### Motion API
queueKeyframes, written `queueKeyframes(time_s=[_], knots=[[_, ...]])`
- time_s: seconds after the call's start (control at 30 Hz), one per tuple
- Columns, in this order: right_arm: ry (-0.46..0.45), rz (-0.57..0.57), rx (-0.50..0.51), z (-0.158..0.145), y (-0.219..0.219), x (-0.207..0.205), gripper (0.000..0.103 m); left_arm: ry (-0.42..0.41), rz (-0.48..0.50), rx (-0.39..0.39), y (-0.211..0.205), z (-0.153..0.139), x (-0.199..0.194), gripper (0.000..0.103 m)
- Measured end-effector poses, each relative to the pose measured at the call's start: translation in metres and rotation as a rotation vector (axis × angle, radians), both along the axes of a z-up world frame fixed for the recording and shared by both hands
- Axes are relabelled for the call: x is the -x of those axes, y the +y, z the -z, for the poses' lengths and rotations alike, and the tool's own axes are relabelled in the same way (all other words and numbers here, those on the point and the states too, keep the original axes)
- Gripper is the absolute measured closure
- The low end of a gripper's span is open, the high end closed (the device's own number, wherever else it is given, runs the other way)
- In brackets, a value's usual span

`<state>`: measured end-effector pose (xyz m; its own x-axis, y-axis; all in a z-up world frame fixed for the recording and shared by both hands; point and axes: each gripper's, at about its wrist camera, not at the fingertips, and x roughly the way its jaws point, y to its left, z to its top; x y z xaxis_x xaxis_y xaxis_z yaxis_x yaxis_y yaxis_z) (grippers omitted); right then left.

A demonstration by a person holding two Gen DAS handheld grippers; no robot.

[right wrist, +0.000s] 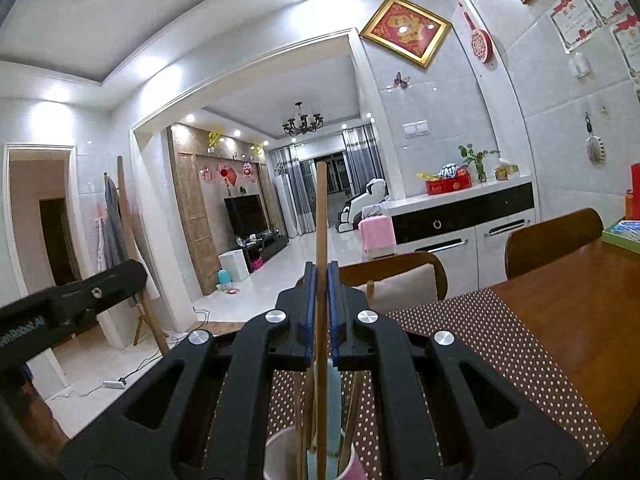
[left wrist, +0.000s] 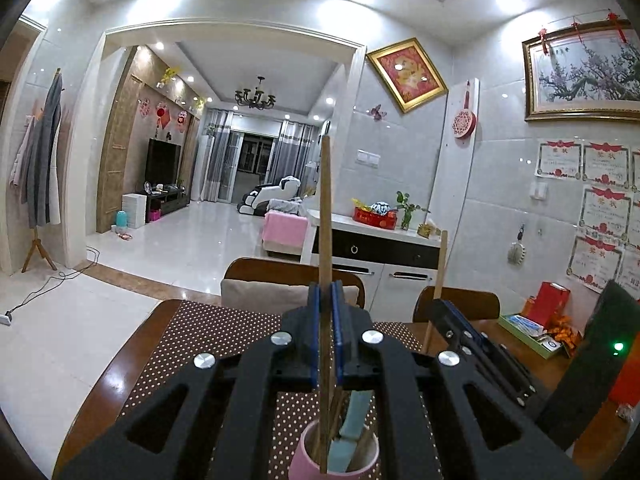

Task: Organize utensils
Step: 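Lift both chopsticks and lower them into the pink cup, then open both grippers to release the chopsticks into the pink cup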

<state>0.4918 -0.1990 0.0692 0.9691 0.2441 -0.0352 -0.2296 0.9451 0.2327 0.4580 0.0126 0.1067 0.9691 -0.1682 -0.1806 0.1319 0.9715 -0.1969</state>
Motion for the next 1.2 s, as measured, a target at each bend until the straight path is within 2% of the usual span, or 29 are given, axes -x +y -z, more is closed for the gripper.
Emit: queueKeyframes(time_s=[0.1,0.23,0.4,0.6,0.7,0.9,1.03,1.2], knots=[[-0.017,0.005,0.009,0.000,0.003,-0.003,0.097,-0.009,0.005,-0.016,-0.006,0.003,-0.011,0.097],[-0.003,-0.004,0.026,0.010,0.007,-0.007,0.097,0.021,0.005,-0.046,-0.013,0.021,-0.024,0.097],[0.096,-0.012,0.058,0.038,0.004,-0.011,0.097,0.118,0.002,-0.126,-0.023,0.053,-0.038,0.096],[0.215,-0.047,0.088,0.063,0.001,-0.004,0.096,0.212,0.003,-0.224,-0.024,0.086,-0.036,0.093],[0.249,-0.066,0.119,0.065,0.003,0.006,0.096,0.232,-0.003,-0.265,-0.024,0.095,-0.027,0.076],[0.284,-0.064,0.118,0.055,-0.007,0.034,0.095,0.245,-0.020,-0.265,-0.016,0.092,0.002,0.072],[0.280,-0.057,0.132,0.045,-0.010,0.055,0.095,0.214,-0.029,-0.258,-0.014,0.078,0.030,0.067],[0.270,-0.056,0.136,0.033,-0.016,0.089,0.095,0.179,-0.042,-0.262,-0.015,0.062,0.065,0.066]])
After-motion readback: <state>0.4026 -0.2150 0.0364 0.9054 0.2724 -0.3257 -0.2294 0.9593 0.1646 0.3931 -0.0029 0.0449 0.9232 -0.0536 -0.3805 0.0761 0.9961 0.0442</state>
